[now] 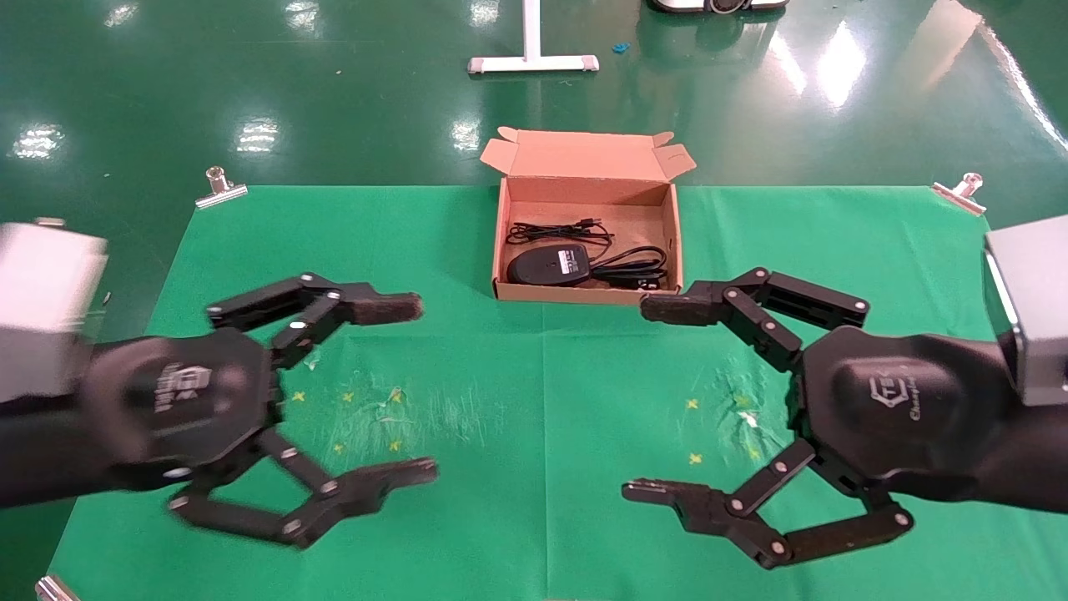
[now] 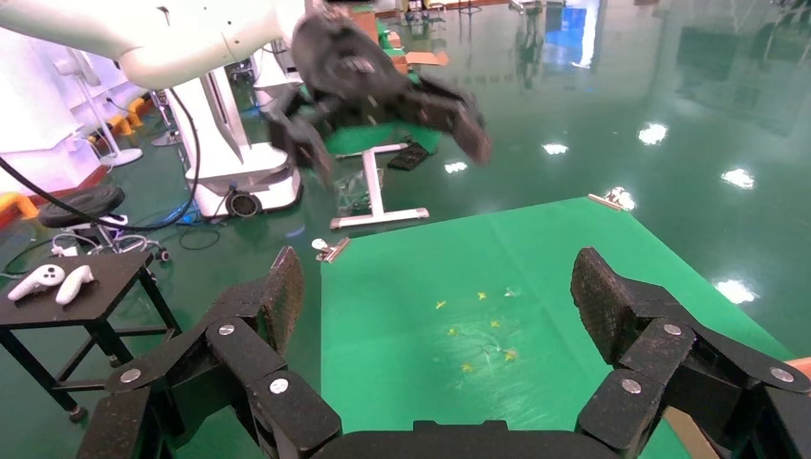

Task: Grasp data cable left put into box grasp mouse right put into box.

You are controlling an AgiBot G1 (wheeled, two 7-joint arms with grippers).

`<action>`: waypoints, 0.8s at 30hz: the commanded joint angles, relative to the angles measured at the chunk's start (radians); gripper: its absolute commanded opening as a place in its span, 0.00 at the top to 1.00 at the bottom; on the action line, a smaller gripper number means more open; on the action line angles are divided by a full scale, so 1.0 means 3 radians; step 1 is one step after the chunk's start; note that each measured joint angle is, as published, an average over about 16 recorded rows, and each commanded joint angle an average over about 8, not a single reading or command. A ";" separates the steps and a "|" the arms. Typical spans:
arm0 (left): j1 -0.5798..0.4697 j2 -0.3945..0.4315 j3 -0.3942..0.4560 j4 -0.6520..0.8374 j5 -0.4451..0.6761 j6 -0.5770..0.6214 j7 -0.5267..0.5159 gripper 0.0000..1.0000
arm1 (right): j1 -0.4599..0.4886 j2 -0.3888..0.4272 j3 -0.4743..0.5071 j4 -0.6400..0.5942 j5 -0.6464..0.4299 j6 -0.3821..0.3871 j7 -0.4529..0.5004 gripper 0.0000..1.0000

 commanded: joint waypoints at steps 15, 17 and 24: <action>0.0111 -0.0042 -0.0135 0.0007 -0.0216 0.0114 0.0096 0.00 | -0.0001 0.0001 -0.0001 -0.0001 0.0002 0.0000 -0.0001 0.00; 0.0105 -0.0039 -0.0127 0.0007 -0.0202 0.0107 0.0092 0.00 | -0.0001 0.0000 -0.0001 -0.0001 0.0002 0.0000 -0.0001 0.00; 0.0088 -0.0033 -0.0106 0.0006 -0.0169 0.0090 0.0081 0.00 | 0.0001 0.0000 -0.0001 -0.0001 0.0001 0.0001 -0.0001 0.00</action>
